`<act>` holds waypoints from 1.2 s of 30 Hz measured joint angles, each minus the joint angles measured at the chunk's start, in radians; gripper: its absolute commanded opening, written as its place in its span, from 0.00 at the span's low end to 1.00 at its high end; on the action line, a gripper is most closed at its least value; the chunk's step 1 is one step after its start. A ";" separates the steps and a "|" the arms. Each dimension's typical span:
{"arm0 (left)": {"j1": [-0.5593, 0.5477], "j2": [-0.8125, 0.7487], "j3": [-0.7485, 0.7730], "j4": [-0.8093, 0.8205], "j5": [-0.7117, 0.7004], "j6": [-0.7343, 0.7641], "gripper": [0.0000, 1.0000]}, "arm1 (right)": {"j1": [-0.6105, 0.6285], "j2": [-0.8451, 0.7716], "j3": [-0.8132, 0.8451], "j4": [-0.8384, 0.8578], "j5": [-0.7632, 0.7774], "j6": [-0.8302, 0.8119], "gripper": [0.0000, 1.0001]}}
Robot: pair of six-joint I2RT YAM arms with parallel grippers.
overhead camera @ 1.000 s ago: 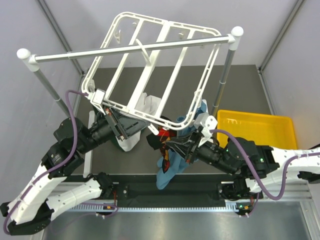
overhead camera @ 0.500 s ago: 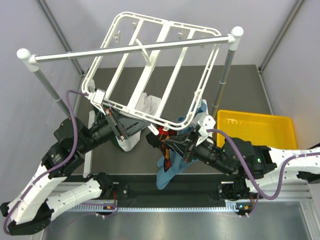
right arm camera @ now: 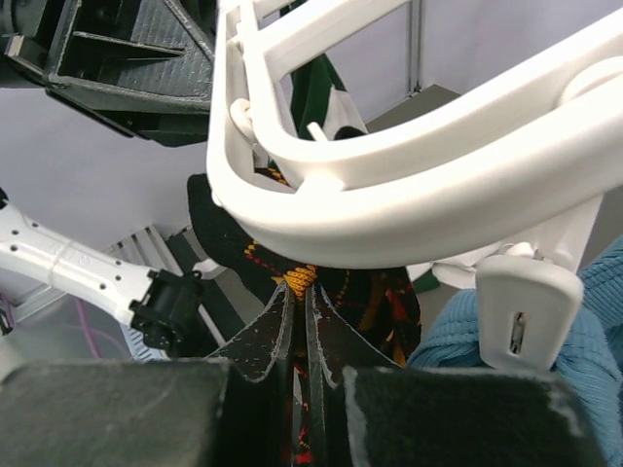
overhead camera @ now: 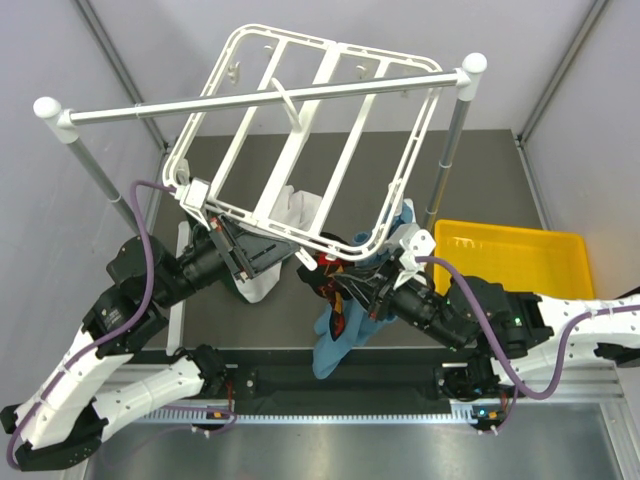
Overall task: Clip the socks to the hanger
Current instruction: Clamp the sock onto the hanger.
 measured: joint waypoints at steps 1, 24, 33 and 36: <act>0.000 0.000 0.000 0.000 0.000 0.000 0.00 | 0.000 0.000 0.000 0.000 0.005 0.000 0.00; 0.000 -0.039 -0.024 0.001 -0.030 0.000 0.17 | 0.000 0.043 -0.006 0.100 0.005 -0.011 0.00; 0.000 -0.043 -0.025 0.003 -0.032 0.000 0.46 | 0.000 0.048 -0.006 0.122 0.005 -0.019 0.03; 0.000 -0.043 -0.027 -0.001 -0.031 0.000 0.60 | 0.000 0.060 -0.006 0.129 0.005 -0.019 0.05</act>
